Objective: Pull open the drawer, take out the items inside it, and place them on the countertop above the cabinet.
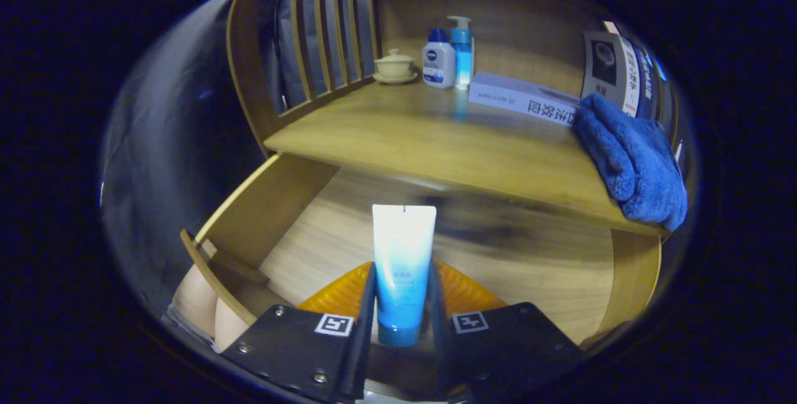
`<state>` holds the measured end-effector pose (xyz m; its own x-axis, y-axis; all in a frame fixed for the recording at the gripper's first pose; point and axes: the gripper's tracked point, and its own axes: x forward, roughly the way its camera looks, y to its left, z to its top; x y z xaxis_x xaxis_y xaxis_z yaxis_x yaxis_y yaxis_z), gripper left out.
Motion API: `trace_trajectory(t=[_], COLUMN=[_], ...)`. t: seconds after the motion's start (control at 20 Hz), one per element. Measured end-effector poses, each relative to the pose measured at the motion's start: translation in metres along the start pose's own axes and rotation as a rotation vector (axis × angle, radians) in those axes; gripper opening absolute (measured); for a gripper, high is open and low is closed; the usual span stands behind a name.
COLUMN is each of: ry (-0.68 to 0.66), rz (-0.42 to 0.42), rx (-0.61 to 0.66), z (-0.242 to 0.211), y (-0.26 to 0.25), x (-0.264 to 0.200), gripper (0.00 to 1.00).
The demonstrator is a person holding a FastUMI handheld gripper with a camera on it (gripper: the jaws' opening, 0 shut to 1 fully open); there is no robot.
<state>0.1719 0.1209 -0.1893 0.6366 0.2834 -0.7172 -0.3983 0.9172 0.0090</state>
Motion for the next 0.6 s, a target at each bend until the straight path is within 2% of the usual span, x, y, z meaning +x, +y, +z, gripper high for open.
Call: trace_trajectory(t=[0.3,0.6], ry=[-0.078,-0.154], rz=[0.029,-0.035], rx=[0.018,0.031], z=[0.024,0.057], y=[0.007,-0.011], x=[-0.021,-0.025], gripper=[0.44,0.43])
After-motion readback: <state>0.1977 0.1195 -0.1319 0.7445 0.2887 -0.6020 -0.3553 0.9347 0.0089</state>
